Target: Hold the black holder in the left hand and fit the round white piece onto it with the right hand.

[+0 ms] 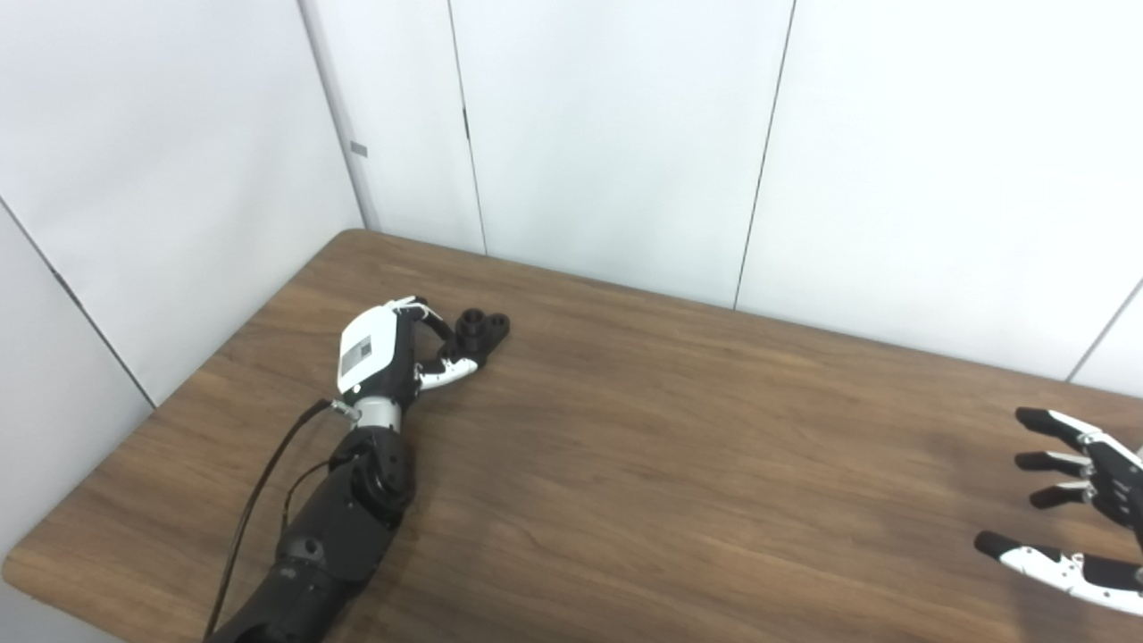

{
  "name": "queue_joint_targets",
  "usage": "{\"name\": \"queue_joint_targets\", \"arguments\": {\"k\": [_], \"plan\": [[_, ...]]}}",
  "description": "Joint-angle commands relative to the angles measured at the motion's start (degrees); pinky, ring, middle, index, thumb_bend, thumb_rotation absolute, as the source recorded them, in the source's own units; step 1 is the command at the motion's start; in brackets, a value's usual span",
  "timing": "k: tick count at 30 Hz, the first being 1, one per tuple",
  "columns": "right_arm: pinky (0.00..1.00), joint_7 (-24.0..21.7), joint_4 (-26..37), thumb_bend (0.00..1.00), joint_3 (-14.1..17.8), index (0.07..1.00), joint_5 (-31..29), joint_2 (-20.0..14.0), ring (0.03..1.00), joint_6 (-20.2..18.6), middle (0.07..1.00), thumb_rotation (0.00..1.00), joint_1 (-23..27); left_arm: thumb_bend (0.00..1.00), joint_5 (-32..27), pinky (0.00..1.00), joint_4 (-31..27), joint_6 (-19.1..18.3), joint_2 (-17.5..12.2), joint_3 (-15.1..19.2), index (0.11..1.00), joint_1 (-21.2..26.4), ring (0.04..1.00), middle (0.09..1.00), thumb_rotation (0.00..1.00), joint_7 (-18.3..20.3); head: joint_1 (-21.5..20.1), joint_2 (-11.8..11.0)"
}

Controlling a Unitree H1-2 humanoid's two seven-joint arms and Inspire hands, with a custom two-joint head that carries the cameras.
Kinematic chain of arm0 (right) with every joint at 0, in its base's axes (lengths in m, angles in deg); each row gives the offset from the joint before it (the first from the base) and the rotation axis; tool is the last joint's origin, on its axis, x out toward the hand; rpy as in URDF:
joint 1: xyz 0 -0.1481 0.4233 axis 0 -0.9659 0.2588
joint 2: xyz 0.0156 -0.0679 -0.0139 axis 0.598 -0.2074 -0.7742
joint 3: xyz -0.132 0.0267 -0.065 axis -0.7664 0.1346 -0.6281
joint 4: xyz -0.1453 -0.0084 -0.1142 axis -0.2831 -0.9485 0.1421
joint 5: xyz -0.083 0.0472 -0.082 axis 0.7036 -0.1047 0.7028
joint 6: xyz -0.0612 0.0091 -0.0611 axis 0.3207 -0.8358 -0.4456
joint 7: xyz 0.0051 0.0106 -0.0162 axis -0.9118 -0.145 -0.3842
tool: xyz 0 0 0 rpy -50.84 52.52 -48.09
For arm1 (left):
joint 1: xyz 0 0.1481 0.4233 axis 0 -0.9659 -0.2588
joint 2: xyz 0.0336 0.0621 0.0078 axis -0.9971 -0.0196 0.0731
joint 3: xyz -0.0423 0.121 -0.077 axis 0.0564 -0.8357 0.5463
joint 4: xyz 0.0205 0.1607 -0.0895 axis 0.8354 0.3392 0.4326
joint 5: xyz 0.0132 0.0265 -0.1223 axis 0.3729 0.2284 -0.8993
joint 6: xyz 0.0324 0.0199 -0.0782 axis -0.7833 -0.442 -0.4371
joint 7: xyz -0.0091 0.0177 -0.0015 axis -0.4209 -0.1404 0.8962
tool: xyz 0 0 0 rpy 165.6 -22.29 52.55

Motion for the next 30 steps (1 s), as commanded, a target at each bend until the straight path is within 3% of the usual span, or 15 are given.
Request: {"name": "queue_joint_targets", "arguments": {"k": [1, 10, 16, 20, 30], "plan": [[0.57, 0.1, 2.2, 0.53, 0.4, 0.813, -0.4, -1.1, 0.732, 0.8, 0.848, 0.01, 1.6, 0.52, -1.3, 0.82, 2.6, -0.6, 1.9, -1.9, 0.488, -1.9, 0.907, 0.838, 0.06, 4.4, -0.1, 0.1], [0.55, 0.7, 1.7, 0.54, 0.1, 0.798, -0.1, -0.4, 0.722, 1.4, 0.834, 0.01, 2.0, 0.52, -1.4, 0.87, -0.8, 1.8, 0.4, -5.4, 0.486, -3.4, 0.948, 0.873, 0.06, 9.5, -2.6, 0.2], [0.54, 1.0, 1.8, 0.55, -0.2, 0.787, 0.5, -0.1, 0.712, 1.7, 0.826, 0.00, 2.3, 0.52, -3.3, 0.86, -8.3, 2.6, -0.9, -8.6, 0.487, -5.9, 0.992, 0.912, 0.06, 17.2, -5.3, 0.5], [0.57, 0.3, 2.3, 0.52, -0.7, 0.813, 0.8, 0.0, 0.742, -0.7, 0.858, 0.01, 2.6, 0.52, -4.8, 0.92, -12.3, 4.3, -1.6, -10.5, 0.487, -6.9, 1.000, 0.944, 0.06, 22.5, -7.2, 0.7], [0.62, 2.2, 0.2, 0.52, -0.9, 0.844, 1.4, 1.3, 0.752, 1.0, 0.873, 0.18, 2.9, 0.52, -3.5, 0.90, -20.6, 6.8, -1.3, -16.7, 0.484, -6.8, 0.967, 0.871, 0.05, 30.4, -11.3, 0.8]]}}
